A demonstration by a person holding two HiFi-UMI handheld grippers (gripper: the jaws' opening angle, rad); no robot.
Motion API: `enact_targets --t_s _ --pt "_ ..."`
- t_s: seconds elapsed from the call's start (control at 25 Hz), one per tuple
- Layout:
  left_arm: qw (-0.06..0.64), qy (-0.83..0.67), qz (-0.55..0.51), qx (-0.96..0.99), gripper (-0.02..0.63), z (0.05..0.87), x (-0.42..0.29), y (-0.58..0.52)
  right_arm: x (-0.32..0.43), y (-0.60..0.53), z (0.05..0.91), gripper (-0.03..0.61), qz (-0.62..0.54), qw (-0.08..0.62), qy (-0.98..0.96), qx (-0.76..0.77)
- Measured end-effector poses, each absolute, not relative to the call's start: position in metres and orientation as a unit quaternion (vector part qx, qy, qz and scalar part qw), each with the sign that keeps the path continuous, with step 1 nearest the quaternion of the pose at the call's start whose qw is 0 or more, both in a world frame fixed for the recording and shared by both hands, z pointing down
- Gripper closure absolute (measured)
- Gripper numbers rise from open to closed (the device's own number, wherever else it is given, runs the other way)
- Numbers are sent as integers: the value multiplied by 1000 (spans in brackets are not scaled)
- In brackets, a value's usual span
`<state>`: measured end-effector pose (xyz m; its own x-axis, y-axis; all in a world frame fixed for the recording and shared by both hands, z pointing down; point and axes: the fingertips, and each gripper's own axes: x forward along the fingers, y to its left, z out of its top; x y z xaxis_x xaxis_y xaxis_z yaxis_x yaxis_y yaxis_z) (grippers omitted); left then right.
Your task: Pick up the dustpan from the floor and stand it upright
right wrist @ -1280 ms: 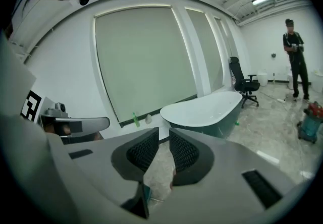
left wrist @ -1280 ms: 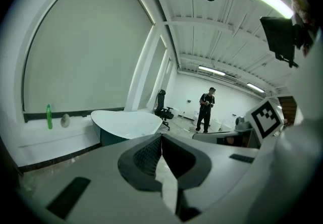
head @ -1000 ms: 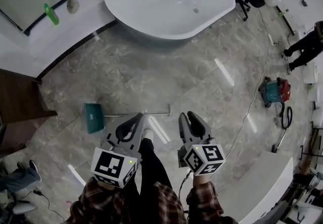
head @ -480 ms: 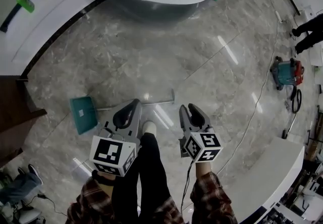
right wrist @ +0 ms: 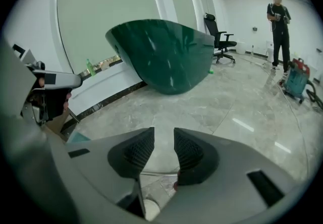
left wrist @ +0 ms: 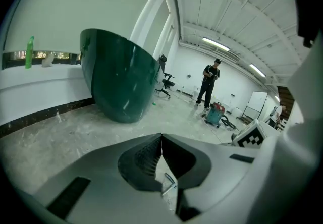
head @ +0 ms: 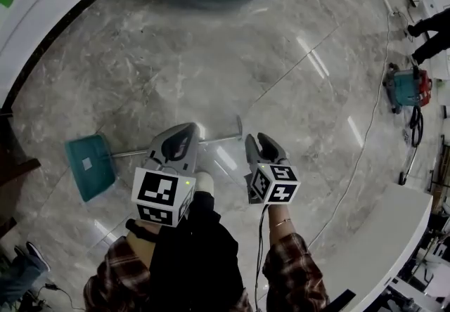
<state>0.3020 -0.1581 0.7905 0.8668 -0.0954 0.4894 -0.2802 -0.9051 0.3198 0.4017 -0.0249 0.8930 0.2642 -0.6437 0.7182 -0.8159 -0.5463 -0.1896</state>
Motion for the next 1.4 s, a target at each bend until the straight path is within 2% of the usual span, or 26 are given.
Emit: enact_targets --t_s 0.44,0.76,1.24,1.4 --pt "171 -58 278 944 603 952 336 -170 433 -10 1079 468 431 149 -429 779" --pt "169 -47 273 946 603 1018 360 -186 460 6 1186 468 474 179 -399 764" --pt "159 -40 276 947 603 1054 375 -203 467 13 1251 472 516 200 -354 754" --pt "160 -45 277 946 603 1058 369 -208 467 16 1253 502 512 219 -360 749"
